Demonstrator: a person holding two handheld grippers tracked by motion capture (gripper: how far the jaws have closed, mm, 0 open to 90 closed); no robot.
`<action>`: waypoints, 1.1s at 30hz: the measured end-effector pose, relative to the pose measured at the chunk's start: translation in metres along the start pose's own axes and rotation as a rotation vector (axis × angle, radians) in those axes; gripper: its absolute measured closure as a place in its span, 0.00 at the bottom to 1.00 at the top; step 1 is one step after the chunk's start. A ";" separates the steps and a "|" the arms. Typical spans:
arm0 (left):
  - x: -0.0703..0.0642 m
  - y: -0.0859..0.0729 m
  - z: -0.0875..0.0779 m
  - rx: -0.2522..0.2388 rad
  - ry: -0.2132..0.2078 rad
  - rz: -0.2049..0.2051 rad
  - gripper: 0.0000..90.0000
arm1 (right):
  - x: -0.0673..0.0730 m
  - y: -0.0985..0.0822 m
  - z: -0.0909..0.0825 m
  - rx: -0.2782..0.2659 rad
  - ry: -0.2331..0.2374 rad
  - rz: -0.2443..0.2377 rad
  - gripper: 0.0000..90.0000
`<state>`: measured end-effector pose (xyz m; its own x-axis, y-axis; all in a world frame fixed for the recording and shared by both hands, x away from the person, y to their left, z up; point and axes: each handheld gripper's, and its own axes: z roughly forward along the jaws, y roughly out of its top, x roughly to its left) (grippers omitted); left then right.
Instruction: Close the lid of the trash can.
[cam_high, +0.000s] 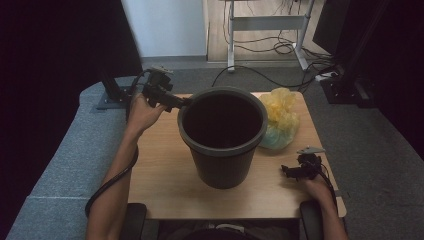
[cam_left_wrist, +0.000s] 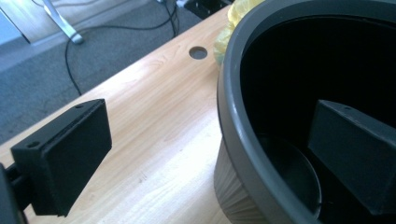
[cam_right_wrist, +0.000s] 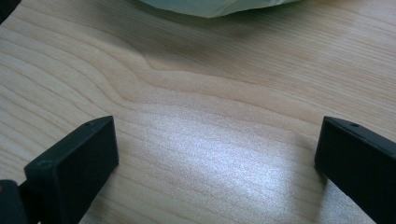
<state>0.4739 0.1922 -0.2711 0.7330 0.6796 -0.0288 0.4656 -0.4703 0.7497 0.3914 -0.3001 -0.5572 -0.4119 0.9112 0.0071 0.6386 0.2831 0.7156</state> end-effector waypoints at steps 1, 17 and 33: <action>0.001 -0.002 -0.002 -0.008 0.004 0.004 0.00 | 0.000 0.000 0.000 0.000 0.000 0.000 0.00; 0.028 -0.039 -0.025 -0.042 0.027 -0.048 0.00 | 0.000 0.000 0.000 0.000 -0.001 0.000 0.00; 0.045 -0.088 -0.016 -0.051 0.049 -0.067 0.00 | 0.000 0.000 0.000 0.000 -0.001 0.000 0.00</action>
<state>0.4579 0.2732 -0.3280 0.6754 0.7358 -0.0492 0.4864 -0.3943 0.7797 0.3913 -0.3000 -0.5572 -0.4111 0.9116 0.0063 0.6384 0.2829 0.7158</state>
